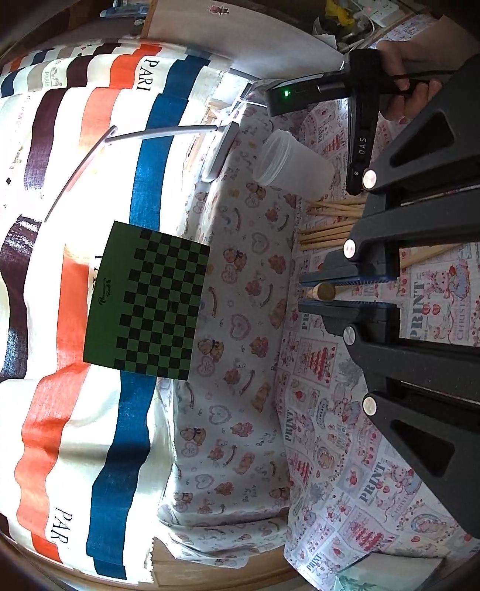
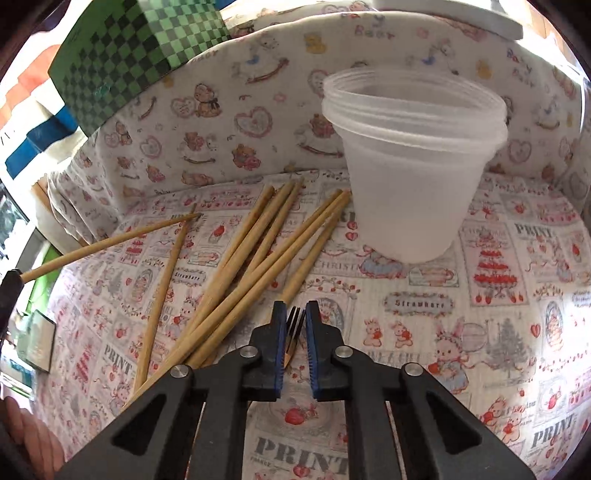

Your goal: Organize utensils

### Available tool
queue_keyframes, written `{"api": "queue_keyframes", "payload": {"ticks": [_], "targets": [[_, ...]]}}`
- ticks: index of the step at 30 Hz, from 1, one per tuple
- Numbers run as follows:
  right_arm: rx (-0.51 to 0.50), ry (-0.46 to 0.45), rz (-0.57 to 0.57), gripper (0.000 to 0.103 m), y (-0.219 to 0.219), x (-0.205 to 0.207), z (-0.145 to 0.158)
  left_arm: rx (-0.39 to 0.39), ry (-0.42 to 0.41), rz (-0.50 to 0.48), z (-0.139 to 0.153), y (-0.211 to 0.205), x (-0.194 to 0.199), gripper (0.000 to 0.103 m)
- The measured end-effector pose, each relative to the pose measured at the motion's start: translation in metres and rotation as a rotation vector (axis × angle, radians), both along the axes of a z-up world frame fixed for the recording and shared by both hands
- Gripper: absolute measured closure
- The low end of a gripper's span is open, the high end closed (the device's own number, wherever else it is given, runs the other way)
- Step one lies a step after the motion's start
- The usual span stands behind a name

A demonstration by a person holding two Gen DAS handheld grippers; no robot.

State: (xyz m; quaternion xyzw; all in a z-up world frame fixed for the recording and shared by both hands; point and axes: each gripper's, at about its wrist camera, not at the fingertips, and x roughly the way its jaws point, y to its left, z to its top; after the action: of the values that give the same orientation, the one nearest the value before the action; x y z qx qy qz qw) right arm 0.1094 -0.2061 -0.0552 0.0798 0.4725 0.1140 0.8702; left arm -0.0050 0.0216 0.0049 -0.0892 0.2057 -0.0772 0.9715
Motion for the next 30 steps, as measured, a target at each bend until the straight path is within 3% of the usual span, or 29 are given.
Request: {"api": "queue_keyframes", "payload": {"ticks": [6, 9, 14, 21, 28, 30], "targets": [[0.047, -0.053, -0.013, 0.101, -0.015, -0.016, 0.016, 0.014, -0.020, -0.006, 0.002, -0.004, -0.004, 0.097], [0.030, -0.164, -0.055, 0.101, -0.022, -0.034, 0.039, 0.056, -0.055, -0.013, 0.005, -0.011, -0.010, 0.097], [-0.052, -0.383, -0.093, 0.101, -0.024, -0.059, 0.080, 0.227, -0.143, 0.025, 0.013, -0.032, -0.025, 0.097], [-0.087, -0.565, -0.146, 0.101, -0.028, -0.082, 0.110, 0.151, -0.094, -0.003, 0.034, -0.033, -0.013, 0.097], [-0.040, -0.652, -0.199, 0.101, -0.048, -0.092, 0.124, 0.106, -0.096, -0.032, 0.056, -0.040, -0.007, 0.097], [0.032, -0.624, -0.173, 0.101, -0.058, -0.090, 0.130, 0.091, -0.112, -0.030, 0.064, -0.041, -0.008, 0.097]]}}
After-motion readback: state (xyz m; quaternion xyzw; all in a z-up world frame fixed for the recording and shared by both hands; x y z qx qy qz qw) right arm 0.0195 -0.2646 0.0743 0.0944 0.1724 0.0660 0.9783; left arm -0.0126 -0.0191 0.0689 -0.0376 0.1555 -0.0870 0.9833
